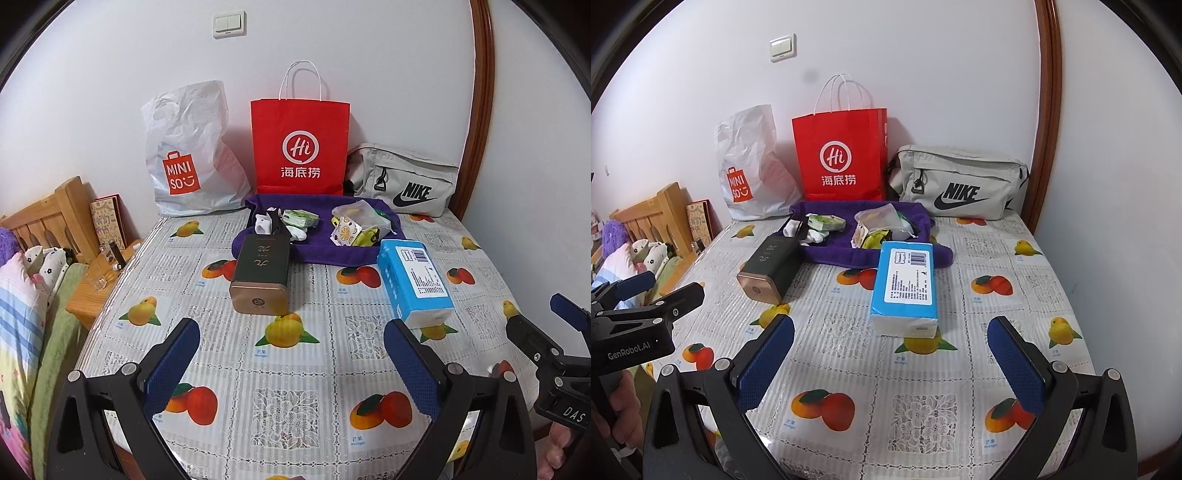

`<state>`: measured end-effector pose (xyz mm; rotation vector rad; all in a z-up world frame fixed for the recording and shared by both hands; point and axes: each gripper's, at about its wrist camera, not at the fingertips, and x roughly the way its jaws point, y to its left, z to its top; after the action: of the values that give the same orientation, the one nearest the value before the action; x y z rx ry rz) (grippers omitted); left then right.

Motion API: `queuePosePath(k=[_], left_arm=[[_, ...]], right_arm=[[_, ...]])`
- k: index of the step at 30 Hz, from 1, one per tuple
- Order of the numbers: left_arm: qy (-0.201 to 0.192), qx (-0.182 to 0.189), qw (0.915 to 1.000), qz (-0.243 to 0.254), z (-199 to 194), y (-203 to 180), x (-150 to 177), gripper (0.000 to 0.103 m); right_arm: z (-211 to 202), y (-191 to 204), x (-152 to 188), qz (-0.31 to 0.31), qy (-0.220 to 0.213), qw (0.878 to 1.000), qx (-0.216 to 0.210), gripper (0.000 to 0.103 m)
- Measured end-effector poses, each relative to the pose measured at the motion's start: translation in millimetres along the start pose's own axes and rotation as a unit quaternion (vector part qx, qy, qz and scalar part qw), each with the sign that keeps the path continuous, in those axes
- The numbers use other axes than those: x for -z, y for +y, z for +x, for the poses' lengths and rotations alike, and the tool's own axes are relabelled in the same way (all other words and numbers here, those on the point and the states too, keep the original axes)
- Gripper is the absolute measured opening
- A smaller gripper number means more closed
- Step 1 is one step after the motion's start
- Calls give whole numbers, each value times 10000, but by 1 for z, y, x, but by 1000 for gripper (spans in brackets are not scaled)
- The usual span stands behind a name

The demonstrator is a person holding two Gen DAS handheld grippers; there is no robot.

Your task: Organize soft objects

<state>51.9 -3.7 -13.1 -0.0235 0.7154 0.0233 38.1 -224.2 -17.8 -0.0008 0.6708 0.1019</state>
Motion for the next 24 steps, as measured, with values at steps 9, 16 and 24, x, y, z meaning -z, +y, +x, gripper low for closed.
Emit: queuePosePath(k=[9, 16, 24], left_arm=[[0, 17, 10000, 8, 0, 1, 0, 101], [-4, 1, 10000, -1, 0, 0, 1, 101], [-11, 0, 10000, -6, -1, 0, 1, 101]], right_arm=[[0, 0, 0, 0, 4, 10000, -4, 103], [1, 0, 1, -2, 3, 10000, -9, 103], [1, 0, 2, -7, 9, 10000, -13, 103]])
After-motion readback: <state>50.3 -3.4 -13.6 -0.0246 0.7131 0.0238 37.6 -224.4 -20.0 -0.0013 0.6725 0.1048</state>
